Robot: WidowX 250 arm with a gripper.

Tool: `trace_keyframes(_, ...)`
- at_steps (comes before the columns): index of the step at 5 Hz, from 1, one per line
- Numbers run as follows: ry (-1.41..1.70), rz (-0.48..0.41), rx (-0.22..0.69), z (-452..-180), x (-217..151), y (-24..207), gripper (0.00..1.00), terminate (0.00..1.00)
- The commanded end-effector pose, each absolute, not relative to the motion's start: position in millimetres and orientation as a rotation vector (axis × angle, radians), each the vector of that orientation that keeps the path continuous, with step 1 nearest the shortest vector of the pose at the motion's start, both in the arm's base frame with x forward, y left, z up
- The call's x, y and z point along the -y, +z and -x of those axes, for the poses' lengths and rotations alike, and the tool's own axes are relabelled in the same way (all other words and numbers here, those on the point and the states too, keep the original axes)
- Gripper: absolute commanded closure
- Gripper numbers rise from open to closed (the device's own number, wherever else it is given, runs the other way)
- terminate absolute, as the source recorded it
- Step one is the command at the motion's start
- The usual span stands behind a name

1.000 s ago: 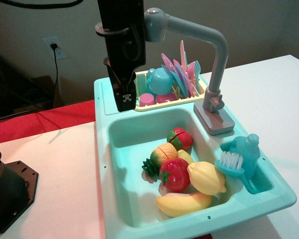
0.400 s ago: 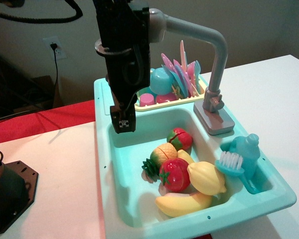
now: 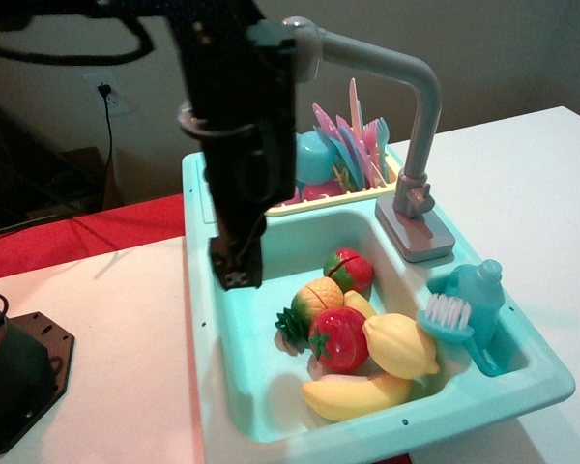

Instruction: Move faucet front to left

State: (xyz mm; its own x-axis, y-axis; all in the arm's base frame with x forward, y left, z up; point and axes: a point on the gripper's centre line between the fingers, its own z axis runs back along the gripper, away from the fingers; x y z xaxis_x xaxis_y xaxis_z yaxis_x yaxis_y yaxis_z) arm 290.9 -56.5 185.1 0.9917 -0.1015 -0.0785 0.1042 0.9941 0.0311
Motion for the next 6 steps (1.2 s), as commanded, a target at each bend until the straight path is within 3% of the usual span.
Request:
trace_keyframes(1,-0.051,-0.025,-0.044,-325,52,189,0.00,0.00)
trace_keyframes(3,-0.019,-0.024,-0.063,-358,46,178,0.00,0.00)
trace_keyframes(6,0.172,-0.058,-0.035,-326,-38,189,0.00,0.00)
